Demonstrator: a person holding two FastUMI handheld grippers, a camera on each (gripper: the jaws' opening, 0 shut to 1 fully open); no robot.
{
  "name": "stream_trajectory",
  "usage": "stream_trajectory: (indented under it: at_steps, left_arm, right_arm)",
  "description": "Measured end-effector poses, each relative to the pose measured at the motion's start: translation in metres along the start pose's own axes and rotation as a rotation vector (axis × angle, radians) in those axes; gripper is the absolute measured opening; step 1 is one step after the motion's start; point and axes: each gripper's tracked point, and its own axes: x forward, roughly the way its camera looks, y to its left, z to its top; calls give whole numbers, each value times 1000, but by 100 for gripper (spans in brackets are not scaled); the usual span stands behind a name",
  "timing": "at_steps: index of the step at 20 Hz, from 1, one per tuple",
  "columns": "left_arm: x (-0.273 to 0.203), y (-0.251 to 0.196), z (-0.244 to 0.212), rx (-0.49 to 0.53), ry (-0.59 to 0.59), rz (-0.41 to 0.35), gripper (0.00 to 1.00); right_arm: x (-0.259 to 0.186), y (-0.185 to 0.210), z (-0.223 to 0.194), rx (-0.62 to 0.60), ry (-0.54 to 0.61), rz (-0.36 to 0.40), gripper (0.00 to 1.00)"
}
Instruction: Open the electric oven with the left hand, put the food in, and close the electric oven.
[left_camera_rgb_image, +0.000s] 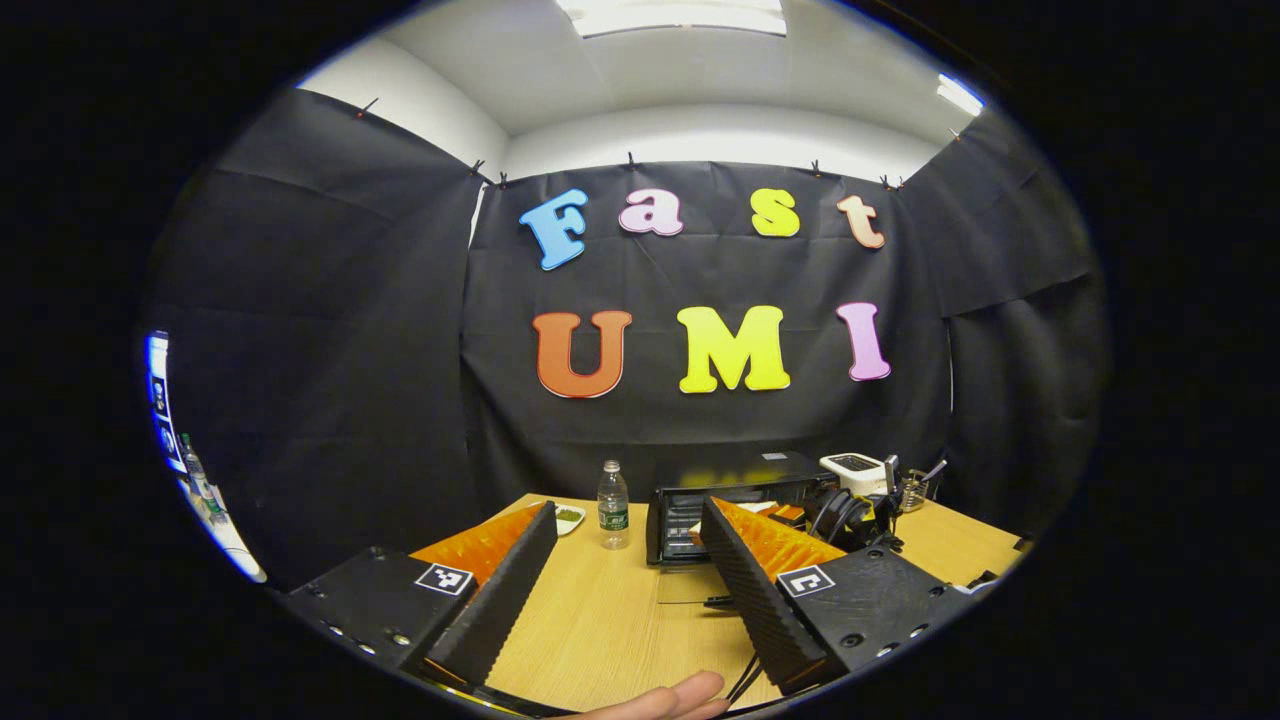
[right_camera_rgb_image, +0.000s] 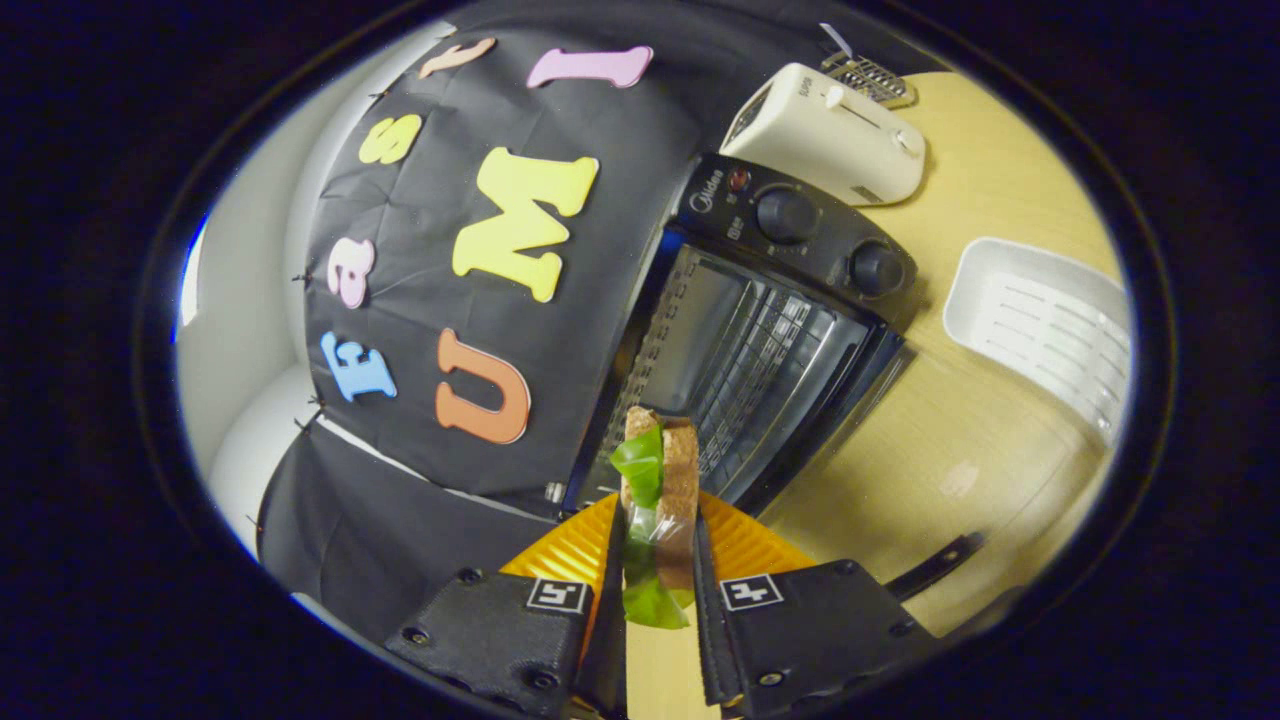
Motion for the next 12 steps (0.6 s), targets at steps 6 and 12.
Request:
stream_trajectory:
  at_steps: [6,12]
  left_arm:
    - [4,23,-13,-29,48,32,95]
    - [7,42,-34,-34,112,87,95]
  right_arm:
    - [61,-8,37,-85,-225,-25,35]
    - [107,-28,43,-198,-346,-138,28]
